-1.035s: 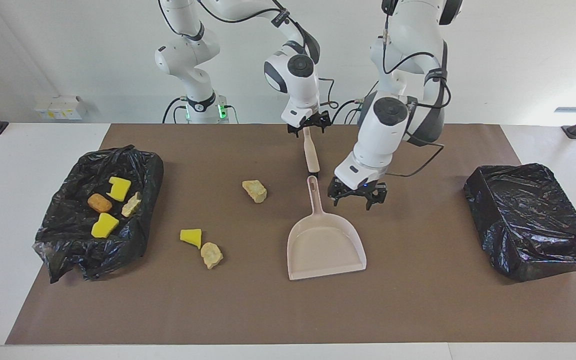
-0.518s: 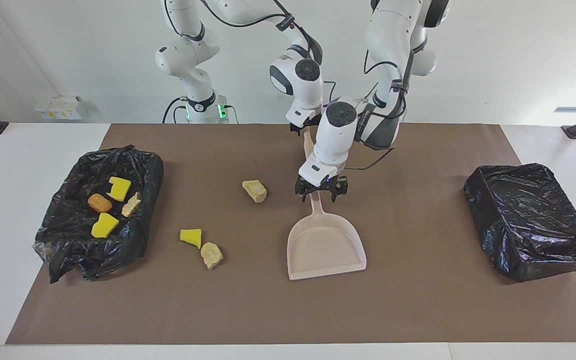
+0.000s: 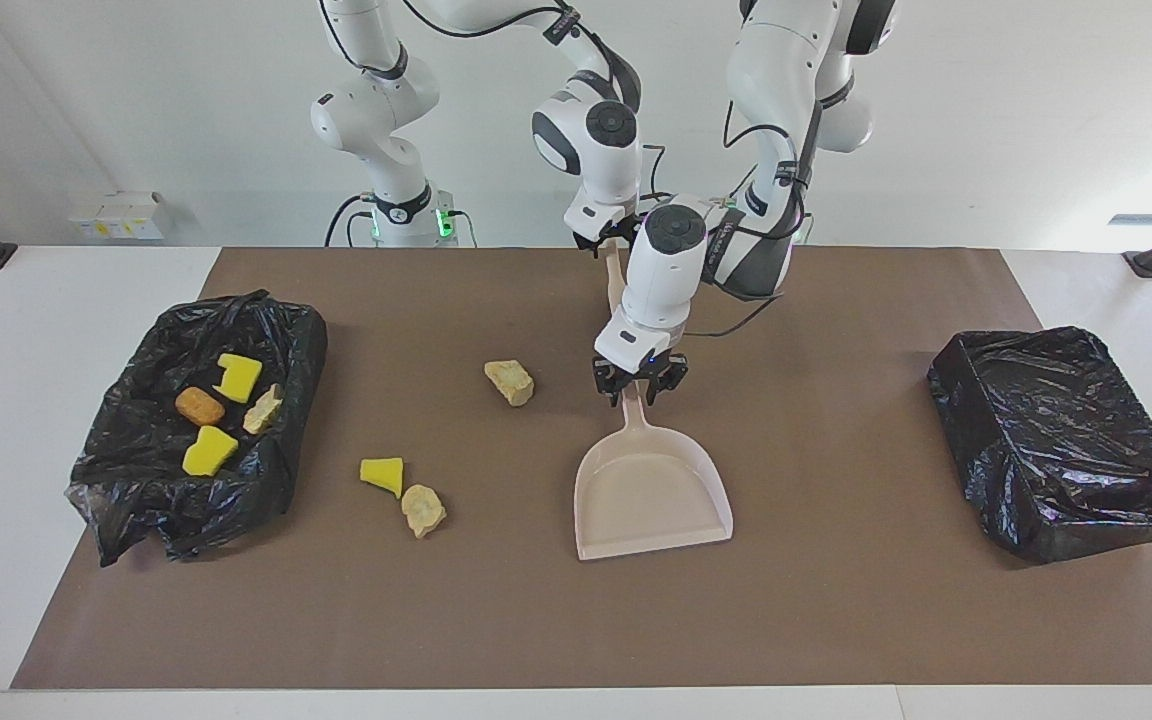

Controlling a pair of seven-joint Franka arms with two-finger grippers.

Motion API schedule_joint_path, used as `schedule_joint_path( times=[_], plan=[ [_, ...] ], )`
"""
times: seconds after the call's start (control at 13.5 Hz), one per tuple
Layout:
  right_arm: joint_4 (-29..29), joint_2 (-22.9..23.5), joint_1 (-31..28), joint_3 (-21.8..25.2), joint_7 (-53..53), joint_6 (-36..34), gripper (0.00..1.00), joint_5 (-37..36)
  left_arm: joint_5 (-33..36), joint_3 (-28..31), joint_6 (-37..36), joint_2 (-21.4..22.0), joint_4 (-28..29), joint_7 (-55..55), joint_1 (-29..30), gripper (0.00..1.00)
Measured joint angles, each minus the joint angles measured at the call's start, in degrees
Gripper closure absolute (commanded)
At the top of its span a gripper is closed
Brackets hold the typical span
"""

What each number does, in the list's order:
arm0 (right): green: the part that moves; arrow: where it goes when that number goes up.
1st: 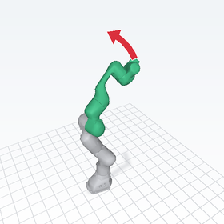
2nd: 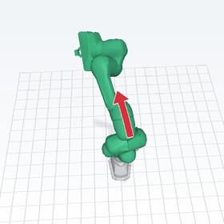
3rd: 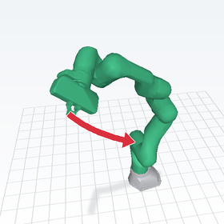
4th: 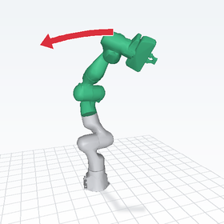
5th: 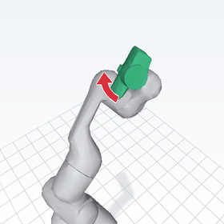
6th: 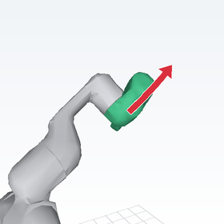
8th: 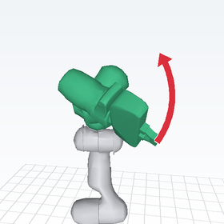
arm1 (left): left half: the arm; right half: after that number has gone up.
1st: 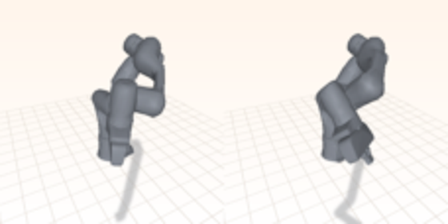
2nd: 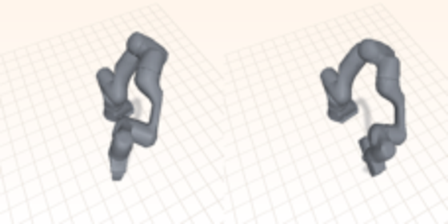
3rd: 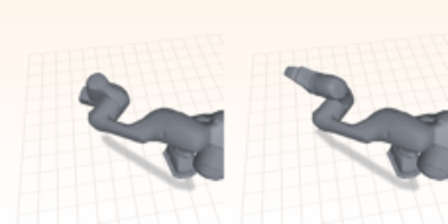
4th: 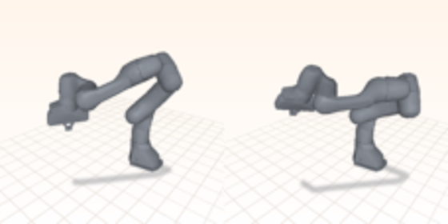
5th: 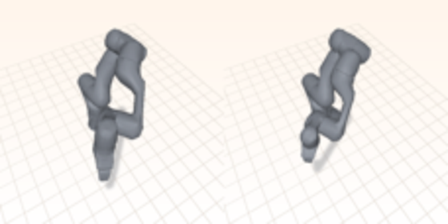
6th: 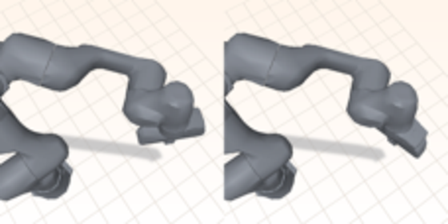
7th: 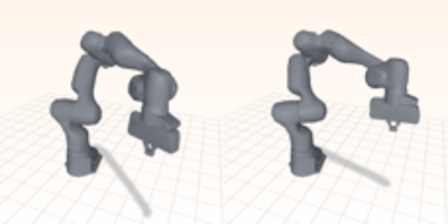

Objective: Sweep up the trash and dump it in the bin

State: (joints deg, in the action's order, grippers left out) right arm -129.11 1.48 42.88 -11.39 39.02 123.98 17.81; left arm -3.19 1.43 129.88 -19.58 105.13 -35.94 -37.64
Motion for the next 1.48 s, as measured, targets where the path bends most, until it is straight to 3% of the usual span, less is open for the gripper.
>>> schedule_joint_path(
  times=[0.22,0.37,0.44,0.59,0.67,1.11,1.33,1.48],
  plan=[
    [-0.19,0.02,0.0,0.0,0.0,0.52,0.32,0.0,0.0,0.0,-0.41,0.09,0.0,-0.1,-0.02,0.4],
    [-0.44,0.13,0.0,0.0,-0.19,0.73,0.53,0.0,0.0,0.0,-1.0,0.4,0.0,-0.32,-0.09,0.4],
    [-0.51,0.15,0.0,0.0,-0.61,0.73,0.66,0.0,0.0,0.0,-1.47,0.67,0.0,-0.4,-0.12,0.46],
    [-0.8,0.16,0.0,0.0,-2.11,0.98,1.0,-0.11,0.0,-0.01,-1.83,1.07,0.0,-0.68,-0.13,0.87],
    [-0.95,0.16,0.01,0.0,-2.58,1.56,1.0,-0.29,0.0,-0.02,-1.86,1.11,0.02,-0.81,-0.14,1.0],
    [-1.02,0.08,-0.34,0.0,-3.11,1.77,1.0,-5.6,0.03,0.3,-1.89,1.18,0.08,1.77,-0.09,1.0],
    [1.11,-2.17,-3.54,0.08,-3.62,-5.86,1.0,-5.74,0.16,1.22,-2.43,1.46,0.07,14.92,2.31,1.0],
    [2.07,-6.42,-7.49,0.16,-6.7,-13.73,1.0,-5.78,0.14,1.46,-3.7,1.89,0.04,23.18,5.46,1.0]
  ],
)
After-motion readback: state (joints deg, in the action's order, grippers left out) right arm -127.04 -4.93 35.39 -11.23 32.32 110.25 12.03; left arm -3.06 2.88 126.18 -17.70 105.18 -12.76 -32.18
